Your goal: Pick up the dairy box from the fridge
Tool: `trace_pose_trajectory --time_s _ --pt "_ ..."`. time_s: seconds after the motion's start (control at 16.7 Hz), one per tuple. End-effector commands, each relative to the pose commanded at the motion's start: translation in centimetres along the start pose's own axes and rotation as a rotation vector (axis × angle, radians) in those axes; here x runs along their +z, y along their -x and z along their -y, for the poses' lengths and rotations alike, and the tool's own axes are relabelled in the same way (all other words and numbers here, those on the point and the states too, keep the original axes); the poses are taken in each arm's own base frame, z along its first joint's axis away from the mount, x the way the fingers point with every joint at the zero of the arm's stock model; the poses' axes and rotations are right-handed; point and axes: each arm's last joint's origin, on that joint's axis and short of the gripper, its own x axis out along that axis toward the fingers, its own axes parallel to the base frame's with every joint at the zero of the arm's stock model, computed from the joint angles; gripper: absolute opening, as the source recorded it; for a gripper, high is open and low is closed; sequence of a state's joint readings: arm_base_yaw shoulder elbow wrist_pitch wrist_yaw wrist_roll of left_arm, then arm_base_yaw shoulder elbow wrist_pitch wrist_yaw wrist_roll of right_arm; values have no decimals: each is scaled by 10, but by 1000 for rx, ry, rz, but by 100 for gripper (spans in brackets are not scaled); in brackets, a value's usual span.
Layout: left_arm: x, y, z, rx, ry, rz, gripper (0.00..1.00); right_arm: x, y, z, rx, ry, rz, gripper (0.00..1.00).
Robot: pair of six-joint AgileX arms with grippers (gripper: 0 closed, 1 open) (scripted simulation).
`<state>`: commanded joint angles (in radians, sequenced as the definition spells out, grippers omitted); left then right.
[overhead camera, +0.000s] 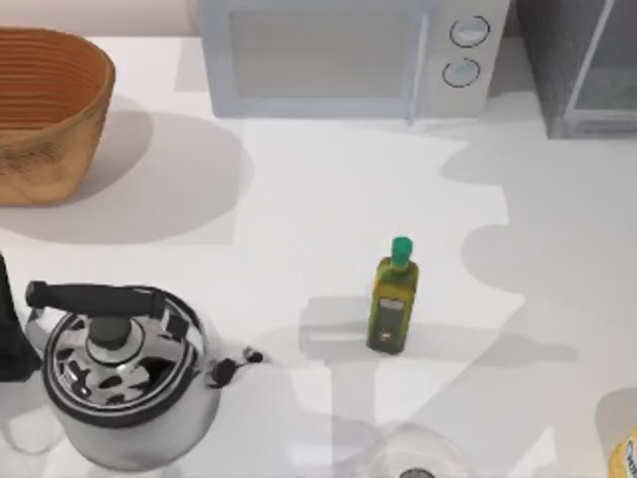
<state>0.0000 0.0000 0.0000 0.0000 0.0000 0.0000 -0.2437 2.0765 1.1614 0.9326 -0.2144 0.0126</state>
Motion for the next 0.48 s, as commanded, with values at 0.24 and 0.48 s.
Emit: trace_pose_trajectory --time_s 0.24,0.48 --pt "0 0 0 0 0 0 100 -10 49 0 -5 -10 -37 0" --pt "0 0 0 0 0 0 100 -7 75 0 -7 -4 -19 0"
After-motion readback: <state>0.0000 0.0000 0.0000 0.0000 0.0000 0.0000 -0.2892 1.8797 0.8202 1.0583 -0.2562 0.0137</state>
